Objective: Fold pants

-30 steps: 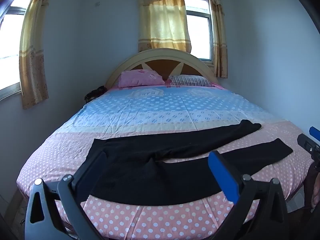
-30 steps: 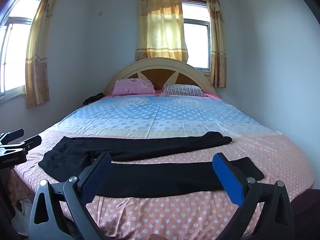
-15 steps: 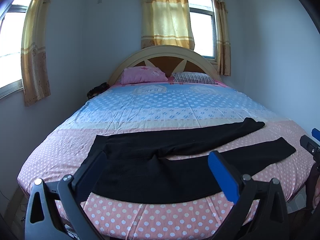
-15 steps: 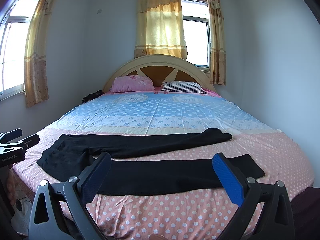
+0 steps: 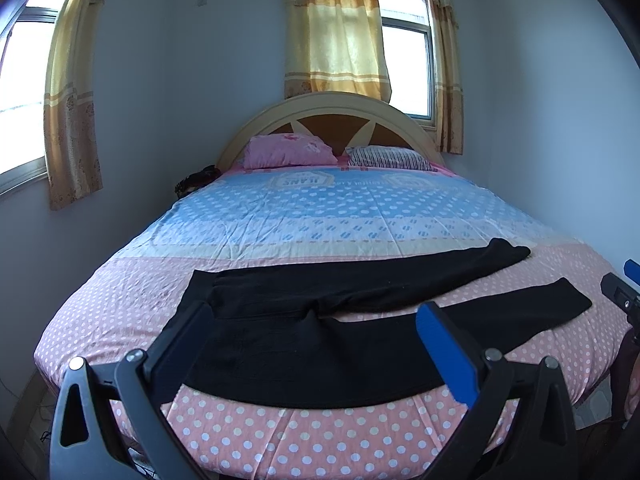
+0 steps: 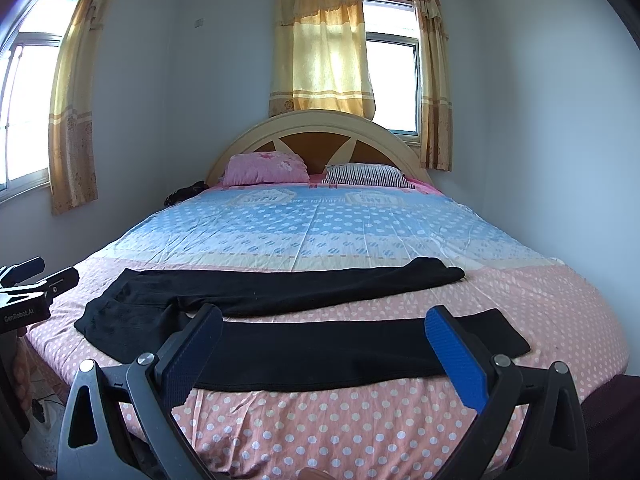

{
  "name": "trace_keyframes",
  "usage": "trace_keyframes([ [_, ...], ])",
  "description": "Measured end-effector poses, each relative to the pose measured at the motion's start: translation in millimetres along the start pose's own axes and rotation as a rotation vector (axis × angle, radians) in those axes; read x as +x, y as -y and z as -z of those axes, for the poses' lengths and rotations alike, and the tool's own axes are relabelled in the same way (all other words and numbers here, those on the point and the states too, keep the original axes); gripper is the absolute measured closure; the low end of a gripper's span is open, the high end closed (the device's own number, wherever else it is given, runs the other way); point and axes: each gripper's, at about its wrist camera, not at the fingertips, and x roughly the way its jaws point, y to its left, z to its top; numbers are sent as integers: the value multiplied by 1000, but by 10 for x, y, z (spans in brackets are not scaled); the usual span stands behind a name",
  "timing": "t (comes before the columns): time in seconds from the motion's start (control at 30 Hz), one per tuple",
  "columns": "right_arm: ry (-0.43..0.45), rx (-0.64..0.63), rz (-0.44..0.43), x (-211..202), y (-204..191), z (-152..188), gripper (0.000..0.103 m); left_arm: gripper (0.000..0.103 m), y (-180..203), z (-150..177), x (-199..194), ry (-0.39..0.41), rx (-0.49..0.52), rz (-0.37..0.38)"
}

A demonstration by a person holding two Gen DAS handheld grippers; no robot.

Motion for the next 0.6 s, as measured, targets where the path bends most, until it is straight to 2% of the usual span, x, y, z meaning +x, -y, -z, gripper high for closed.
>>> trace_keyframes([
  [0.6, -4, -1, -2, 0, -10, 4, 1, 0, 5, 13, 14, -5, -3, -2],
])
